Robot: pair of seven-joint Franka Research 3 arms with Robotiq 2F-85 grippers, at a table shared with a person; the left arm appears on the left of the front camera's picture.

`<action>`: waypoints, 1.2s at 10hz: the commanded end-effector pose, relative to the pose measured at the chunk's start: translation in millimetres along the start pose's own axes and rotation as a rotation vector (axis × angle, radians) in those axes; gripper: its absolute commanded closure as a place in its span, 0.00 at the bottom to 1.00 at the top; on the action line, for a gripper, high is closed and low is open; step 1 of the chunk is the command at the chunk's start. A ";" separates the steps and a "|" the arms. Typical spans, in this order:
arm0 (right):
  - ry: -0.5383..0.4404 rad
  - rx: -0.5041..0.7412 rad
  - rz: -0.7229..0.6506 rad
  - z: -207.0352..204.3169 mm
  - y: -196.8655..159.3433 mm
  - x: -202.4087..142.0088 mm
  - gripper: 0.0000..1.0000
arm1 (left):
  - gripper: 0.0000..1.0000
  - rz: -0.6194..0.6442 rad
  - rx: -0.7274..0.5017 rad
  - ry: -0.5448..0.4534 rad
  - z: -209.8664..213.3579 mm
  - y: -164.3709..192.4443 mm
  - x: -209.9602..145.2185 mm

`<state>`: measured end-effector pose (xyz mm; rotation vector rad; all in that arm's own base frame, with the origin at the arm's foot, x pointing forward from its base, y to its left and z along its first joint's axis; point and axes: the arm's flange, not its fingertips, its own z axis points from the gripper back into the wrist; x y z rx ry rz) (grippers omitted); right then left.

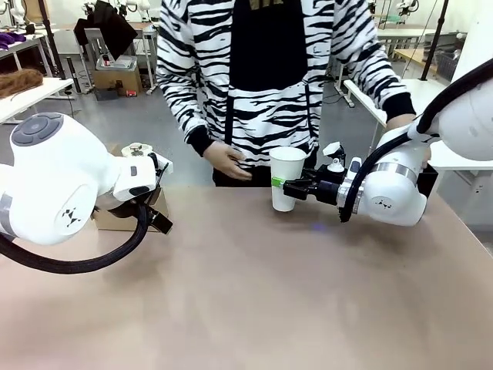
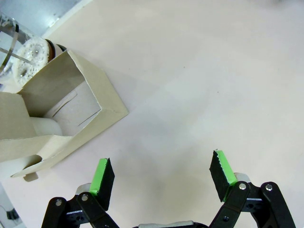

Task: Pour a drink into a cup and package it in a carrier.
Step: When a person places the Paper Cup Lid on the 600 ml Paper Cup , lift the 600 ml Paper Cup.

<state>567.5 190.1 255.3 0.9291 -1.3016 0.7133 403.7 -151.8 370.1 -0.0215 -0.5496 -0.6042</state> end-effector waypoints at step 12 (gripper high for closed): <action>-0.006 -0.004 -0.005 -1.1 3.0 3.8 0.20 | 0.00 0.000 -0.002 -0.001 0.4 0.1 -0.1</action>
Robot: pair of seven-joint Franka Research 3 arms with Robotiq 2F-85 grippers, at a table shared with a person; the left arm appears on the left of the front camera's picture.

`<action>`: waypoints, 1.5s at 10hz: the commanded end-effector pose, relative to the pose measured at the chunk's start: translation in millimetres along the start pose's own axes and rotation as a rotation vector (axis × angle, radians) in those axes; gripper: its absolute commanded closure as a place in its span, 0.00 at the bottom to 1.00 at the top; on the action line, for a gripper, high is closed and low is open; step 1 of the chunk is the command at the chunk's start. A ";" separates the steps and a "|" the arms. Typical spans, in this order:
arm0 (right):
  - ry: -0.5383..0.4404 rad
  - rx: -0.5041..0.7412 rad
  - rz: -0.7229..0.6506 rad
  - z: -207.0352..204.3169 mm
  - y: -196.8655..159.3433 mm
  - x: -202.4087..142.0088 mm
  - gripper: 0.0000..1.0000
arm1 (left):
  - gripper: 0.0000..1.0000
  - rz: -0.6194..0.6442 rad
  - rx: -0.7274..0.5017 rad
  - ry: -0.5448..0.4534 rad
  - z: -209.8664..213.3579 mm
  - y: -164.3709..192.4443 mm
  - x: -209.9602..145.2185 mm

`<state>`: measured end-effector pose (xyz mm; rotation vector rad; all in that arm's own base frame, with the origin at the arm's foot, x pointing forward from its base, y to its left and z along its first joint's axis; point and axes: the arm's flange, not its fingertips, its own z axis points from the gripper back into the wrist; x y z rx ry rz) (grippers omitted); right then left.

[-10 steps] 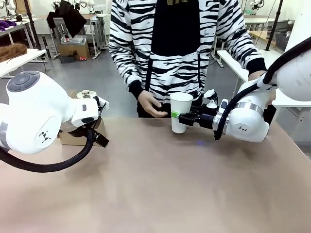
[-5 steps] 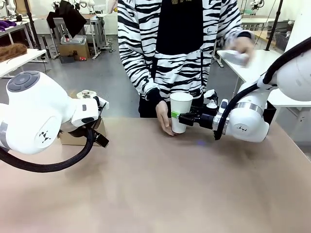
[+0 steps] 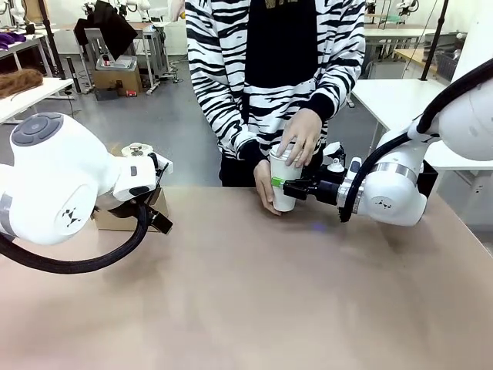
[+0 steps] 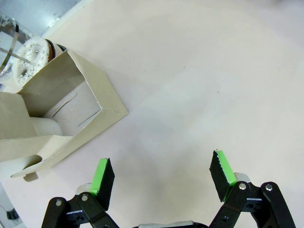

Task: Pour a drink into a cup and package it in a carrier.
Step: When a person places the Paper Cup Lid on the 600 ml Paper Cup , lift the 600 ml Paper Cup.

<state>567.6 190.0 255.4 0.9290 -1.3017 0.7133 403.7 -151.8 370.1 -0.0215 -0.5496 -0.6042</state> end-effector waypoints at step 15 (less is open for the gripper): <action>-0.006 -0.004 -0.005 -1.2 3.0 3.8 0.20 | 0.00 0.000 -0.002 -0.001 0.4 0.1 -0.1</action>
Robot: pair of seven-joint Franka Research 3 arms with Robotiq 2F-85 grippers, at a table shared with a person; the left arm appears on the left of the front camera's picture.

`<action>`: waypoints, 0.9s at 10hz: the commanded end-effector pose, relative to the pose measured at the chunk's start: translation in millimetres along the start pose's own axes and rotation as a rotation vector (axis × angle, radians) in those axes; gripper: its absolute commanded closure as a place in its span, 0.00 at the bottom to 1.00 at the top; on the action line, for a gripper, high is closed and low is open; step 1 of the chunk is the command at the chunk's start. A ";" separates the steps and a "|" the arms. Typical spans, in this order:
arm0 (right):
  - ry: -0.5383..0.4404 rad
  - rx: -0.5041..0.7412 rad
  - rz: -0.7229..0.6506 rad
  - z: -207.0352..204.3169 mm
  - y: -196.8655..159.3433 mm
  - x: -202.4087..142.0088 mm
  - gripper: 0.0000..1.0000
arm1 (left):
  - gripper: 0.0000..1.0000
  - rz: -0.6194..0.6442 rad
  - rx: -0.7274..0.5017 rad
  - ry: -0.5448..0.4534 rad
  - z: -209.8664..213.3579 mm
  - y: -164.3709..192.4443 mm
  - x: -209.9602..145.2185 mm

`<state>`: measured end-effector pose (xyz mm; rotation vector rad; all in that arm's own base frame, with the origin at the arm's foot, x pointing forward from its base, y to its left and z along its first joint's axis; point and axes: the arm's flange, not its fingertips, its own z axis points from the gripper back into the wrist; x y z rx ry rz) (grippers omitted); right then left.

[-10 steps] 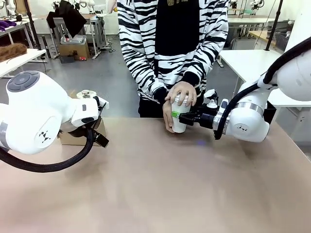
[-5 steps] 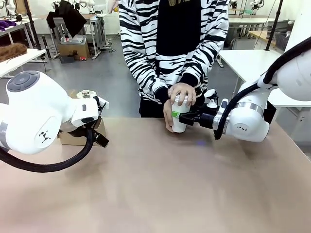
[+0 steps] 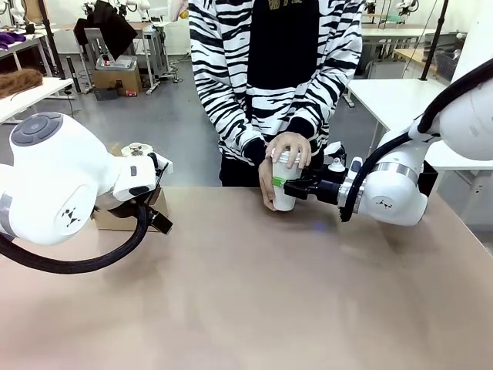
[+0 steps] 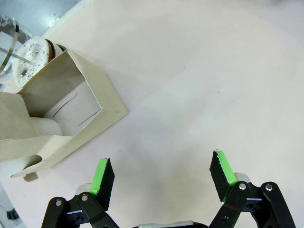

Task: Pour a drink into a cup and package it in a carrier.
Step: When a person places the Paper Cup Lid on the 600 ml Paper Cup , lift the 600 ml Paper Cup.

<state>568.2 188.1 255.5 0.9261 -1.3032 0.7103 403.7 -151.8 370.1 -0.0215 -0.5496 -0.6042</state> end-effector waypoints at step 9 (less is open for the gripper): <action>-0.005 0.000 -0.005 -2.6 4.5 3.4 0.20 | 0.00 0.000 -0.002 -0.001 0.4 0.1 -0.1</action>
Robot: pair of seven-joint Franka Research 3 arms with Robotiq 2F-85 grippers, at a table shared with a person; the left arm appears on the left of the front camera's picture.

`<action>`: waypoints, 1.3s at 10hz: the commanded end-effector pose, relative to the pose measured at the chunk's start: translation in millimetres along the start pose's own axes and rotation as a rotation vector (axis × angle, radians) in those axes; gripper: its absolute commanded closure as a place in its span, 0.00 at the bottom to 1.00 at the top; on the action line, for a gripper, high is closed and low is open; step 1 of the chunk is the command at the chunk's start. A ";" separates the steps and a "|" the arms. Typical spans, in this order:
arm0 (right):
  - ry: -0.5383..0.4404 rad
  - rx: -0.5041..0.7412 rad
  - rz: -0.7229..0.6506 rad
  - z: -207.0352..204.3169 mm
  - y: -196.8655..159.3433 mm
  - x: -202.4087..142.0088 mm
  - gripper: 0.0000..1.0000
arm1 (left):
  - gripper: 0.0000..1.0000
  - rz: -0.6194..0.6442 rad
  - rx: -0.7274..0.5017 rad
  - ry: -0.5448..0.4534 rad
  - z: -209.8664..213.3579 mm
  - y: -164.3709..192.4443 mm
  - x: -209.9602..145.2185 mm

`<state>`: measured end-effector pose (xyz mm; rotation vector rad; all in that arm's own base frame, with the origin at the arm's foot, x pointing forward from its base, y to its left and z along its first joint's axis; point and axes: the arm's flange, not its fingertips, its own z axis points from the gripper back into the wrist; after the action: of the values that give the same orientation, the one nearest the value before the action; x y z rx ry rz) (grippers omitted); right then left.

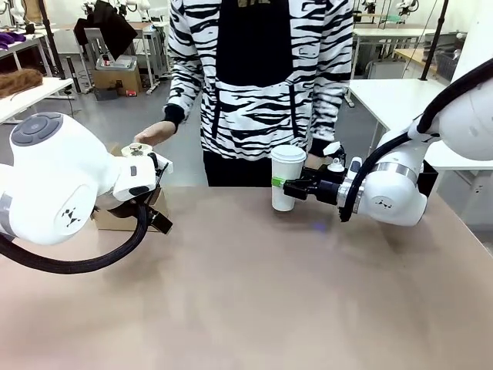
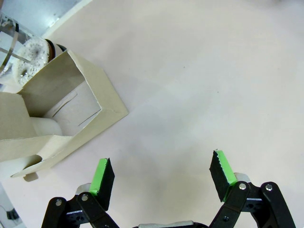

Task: Pour a drink into a cup and package it in a carrier.
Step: When a person places the Paper Cup Lid on the 600 ml Paper Cup , lift the 600 ml Paper Cup.

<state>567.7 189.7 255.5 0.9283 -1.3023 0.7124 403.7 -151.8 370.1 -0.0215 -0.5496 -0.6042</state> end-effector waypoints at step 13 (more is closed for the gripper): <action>-0.006 -0.003 -0.005 -1.5 3.3 3.6 0.20 | 0.00 0.000 -0.002 -0.001 0.4 0.1 -0.1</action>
<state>567.6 189.9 255.5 0.9286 -1.3022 0.7127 403.7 -151.8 370.1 -0.0215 -0.5496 -0.6042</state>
